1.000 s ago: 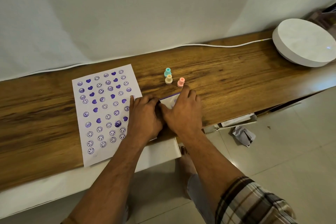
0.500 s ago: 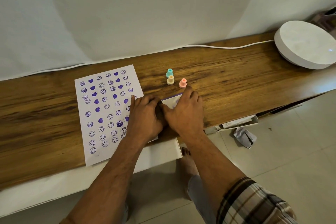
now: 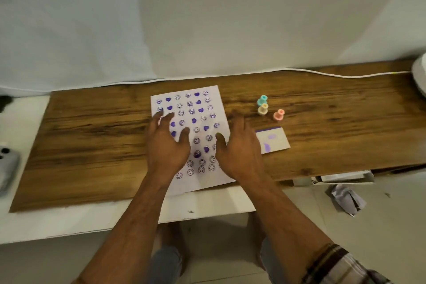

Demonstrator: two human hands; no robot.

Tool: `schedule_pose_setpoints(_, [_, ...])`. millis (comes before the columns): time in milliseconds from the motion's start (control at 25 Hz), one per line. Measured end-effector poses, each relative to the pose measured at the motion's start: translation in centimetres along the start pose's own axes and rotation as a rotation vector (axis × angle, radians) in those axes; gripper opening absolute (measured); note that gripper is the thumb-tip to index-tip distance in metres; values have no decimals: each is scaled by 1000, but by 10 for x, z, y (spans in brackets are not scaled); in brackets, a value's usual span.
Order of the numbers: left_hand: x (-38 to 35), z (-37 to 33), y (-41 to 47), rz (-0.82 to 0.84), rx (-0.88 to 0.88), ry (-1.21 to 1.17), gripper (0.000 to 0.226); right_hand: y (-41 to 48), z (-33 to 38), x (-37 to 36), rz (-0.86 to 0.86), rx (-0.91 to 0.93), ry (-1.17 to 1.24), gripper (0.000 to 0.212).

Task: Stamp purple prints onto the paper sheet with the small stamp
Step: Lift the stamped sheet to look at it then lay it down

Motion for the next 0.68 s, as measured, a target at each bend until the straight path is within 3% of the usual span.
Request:
schedule_pose_setpoints(80, [9, 15, 7, -4, 150, 36, 62, 1, 8, -17, 60, -11, -41, 69])
schedule_pose_setpoints(200, [9, 16, 13, 34, 206, 22, 61, 1, 13, -29, 82, -6, -104, 81])
schedule_pose_setpoints(440, [16, 26, 26, -62, 417, -333, 30, 7, 15, -34, 57, -22, -100, 76])
schedule_pose_setpoints(520, [18, 30, 25, -76, 414, -348, 18, 9, 13, -33, 45, -33, -80, 69])
schedule_pose_setpoints(680, [21, 19, 15, -87, 301, -389, 25, 14, 7, -26, 58, -79, 30, 58])
Point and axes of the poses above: each hand's wrist, its own y-axis towards the middle knuckle, its own x-axis out of the back of the hand, z = x × y, the point moved 2 cm from there along y, towards the middle knuckle, and after that the axes turned 2 degrees about x, right-handed, at the moved point
